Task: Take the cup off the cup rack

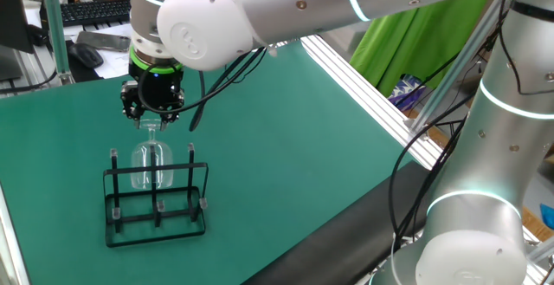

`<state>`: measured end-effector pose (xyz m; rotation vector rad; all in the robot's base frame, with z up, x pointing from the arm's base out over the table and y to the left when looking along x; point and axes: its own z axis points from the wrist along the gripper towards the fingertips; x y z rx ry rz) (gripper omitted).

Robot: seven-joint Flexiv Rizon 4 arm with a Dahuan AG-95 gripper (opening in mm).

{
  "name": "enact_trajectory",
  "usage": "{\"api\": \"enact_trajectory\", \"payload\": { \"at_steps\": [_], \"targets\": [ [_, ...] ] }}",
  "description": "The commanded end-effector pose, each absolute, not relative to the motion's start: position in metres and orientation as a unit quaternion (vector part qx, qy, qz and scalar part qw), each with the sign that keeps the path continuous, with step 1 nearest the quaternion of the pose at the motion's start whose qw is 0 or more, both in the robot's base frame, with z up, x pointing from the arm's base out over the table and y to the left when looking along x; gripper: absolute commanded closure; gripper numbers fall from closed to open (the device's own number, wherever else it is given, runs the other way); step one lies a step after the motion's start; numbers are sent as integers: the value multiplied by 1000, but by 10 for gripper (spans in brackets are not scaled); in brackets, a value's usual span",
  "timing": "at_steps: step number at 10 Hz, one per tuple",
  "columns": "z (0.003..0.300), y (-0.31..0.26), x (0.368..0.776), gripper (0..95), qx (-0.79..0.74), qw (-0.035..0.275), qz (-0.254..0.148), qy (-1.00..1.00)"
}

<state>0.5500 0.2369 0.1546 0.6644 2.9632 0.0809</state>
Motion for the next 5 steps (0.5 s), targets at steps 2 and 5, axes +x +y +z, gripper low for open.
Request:
{"api": "enact_trajectory", "payload": {
  "at_steps": [2,5],
  "targets": [
    [154,238,547,570,219,53,27,974],
    [152,239,541,570,220,59,27,973]
  ]
}}
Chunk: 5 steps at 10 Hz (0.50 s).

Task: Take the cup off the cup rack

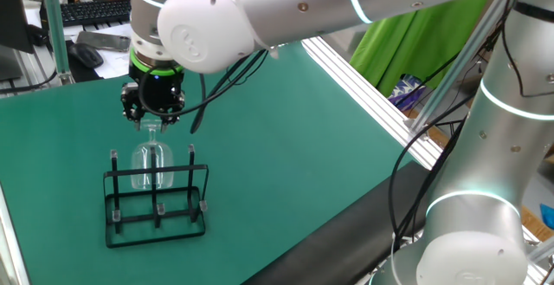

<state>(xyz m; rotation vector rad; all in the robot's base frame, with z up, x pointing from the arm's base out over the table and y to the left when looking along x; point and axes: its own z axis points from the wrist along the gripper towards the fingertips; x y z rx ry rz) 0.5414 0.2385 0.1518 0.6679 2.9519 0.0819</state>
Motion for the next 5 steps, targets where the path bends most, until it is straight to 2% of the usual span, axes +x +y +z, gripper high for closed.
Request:
{"api": "enact_trajectory", "payload": {
  "at_steps": [1,5],
  "targets": [
    [150,239,538,570,222,61,28,973],
    [144,243,536,570,229,70,32,970]
  ]
}}
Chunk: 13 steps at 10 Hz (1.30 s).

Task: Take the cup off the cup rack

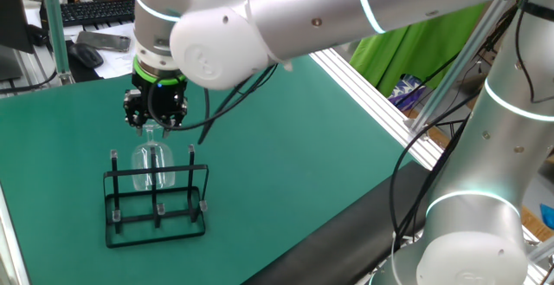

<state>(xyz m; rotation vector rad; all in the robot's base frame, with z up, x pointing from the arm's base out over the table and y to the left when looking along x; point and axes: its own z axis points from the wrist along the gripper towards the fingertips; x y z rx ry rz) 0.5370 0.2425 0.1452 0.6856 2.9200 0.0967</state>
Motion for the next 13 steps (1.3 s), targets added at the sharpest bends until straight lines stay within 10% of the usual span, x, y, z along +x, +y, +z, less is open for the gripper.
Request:
{"api": "enact_trajectory", "payload": {
  "at_steps": [1,12,13],
  "targets": [
    [142,244,537,570,231,72,33,970],
    [125,245,546,570,228,99,28,968],
    [124,244,547,760,225,100,28,969]
  ]
}}
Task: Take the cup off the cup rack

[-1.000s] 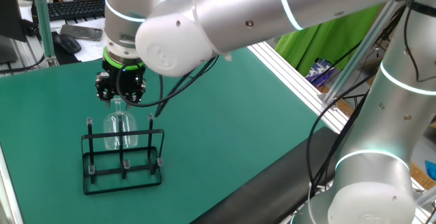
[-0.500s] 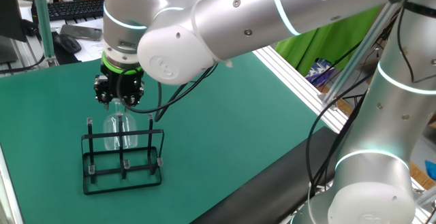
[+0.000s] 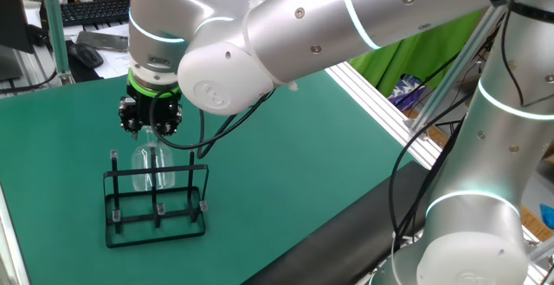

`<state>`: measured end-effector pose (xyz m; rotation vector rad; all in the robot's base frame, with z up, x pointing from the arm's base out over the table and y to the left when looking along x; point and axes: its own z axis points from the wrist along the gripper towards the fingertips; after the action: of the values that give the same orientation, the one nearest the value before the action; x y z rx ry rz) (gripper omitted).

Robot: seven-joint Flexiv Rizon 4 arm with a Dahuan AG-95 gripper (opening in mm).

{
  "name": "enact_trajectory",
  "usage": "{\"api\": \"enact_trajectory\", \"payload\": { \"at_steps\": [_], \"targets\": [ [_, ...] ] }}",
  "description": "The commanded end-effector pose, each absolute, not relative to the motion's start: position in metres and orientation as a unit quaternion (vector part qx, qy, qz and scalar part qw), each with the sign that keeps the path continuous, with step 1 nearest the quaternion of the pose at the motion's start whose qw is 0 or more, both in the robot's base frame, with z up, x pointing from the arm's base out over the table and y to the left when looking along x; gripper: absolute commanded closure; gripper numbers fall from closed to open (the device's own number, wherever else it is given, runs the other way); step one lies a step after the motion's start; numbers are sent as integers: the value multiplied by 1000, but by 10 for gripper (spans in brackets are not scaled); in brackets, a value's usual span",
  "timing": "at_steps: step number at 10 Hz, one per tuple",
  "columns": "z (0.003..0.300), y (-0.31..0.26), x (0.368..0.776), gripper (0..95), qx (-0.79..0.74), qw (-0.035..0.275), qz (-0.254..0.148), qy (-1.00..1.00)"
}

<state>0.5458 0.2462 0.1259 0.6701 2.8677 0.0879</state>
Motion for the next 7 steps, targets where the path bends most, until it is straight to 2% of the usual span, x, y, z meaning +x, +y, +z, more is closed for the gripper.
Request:
{"api": "enact_trajectory", "payload": {
  "at_steps": [1,3,4,7],
  "targets": [
    [123,244,547,760,225,100,29,969],
    [123,244,548,760,221,104,26,969],
    [123,243,548,950,219,105,24,970],
    [123,243,548,950,218,107,18,970]
  ]
}}
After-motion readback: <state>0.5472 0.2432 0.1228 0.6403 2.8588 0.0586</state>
